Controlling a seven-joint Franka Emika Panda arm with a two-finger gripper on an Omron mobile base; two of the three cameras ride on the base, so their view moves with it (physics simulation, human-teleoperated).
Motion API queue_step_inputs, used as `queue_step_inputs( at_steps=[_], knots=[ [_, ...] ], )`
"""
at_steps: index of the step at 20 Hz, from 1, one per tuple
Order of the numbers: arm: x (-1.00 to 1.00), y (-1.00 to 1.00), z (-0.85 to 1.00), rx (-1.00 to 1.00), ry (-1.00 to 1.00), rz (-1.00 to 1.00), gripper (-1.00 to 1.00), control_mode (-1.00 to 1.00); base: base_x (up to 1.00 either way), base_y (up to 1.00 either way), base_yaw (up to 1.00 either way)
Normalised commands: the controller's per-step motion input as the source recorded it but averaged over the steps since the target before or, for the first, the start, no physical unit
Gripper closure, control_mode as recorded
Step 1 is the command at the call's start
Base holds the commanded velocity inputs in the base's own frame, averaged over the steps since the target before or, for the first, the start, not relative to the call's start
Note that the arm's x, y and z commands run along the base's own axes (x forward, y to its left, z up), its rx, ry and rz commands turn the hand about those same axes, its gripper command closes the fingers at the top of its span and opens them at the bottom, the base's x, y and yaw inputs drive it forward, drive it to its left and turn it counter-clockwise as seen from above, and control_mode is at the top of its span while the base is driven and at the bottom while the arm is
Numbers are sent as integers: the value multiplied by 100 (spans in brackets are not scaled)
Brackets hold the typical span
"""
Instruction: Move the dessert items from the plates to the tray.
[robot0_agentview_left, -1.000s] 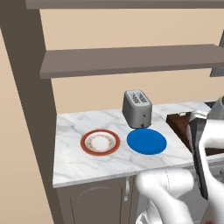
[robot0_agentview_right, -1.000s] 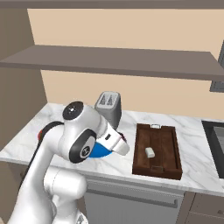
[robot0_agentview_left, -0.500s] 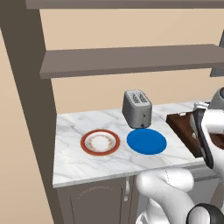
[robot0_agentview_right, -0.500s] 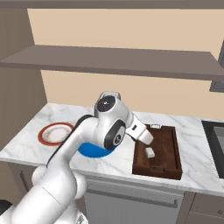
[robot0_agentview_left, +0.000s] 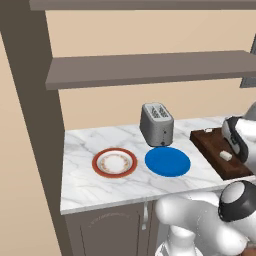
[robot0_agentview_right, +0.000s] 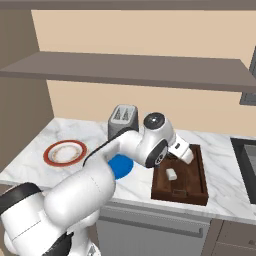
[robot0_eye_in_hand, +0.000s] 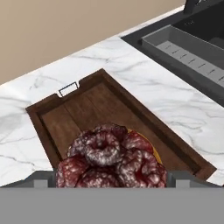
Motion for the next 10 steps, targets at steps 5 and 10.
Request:
queue_step_inputs(
  at_steps=[5, 10],
  knots=[
    [2, -36, -11, 11, 0, 1, 100, -100, 0, 0, 0],
    [12, 1, -7, 3, 1, 0, 100, -100, 0, 0, 0]
  ],
)
